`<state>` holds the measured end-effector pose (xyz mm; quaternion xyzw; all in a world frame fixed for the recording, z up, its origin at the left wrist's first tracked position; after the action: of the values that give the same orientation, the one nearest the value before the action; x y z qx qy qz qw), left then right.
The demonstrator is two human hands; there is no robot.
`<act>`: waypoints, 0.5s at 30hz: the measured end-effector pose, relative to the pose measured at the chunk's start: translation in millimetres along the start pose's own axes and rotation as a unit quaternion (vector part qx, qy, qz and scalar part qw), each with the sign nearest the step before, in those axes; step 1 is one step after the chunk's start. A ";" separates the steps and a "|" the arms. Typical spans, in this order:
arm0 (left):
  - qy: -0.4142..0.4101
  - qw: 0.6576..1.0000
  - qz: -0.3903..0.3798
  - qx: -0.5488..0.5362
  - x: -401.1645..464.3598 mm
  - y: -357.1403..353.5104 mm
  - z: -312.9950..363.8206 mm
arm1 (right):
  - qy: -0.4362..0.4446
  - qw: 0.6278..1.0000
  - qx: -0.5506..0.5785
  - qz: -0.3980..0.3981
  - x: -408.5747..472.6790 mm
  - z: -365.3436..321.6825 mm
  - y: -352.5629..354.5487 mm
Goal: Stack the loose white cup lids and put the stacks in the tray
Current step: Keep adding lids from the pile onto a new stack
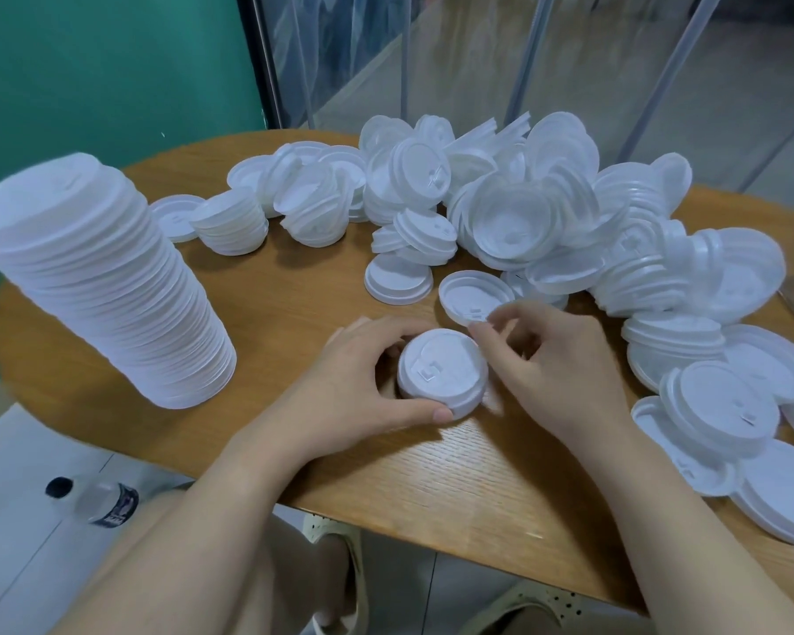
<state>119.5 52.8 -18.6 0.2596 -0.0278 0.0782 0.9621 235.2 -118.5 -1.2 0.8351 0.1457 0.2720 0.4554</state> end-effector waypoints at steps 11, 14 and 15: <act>0.000 1.000 0.003 0.021 0.2 -0.9 -4.6 | 0.139 0.978 -0.156 0.011 23.1 3.2 -23.9; 0.005 1.000 0.010 0.019 -0.6 -2.6 -6.7 | 0.126 0.980 -0.151 0.025 21.6 1.4 -20.2; 0.001 1.000 0.011 0.017 -0.5 -3.5 -6.1 | 0.116 0.983 -0.137 0.025 21.3 1.2 -17.8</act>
<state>119.6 52.7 -25.6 0.2757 -0.0286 0.0892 0.9567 253.3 -99.2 -9.8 0.7310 0.1385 0.3959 0.5383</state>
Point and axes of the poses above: each hand's wrist, its own x-axis towards the middle knuckle, its own y-axis out of the back of the hand, z = x × y, the point moved 6 cm from there along x, towards the middle knuckle, and after that the axes turned 15 degrees about -x, right-handed, at the moved point
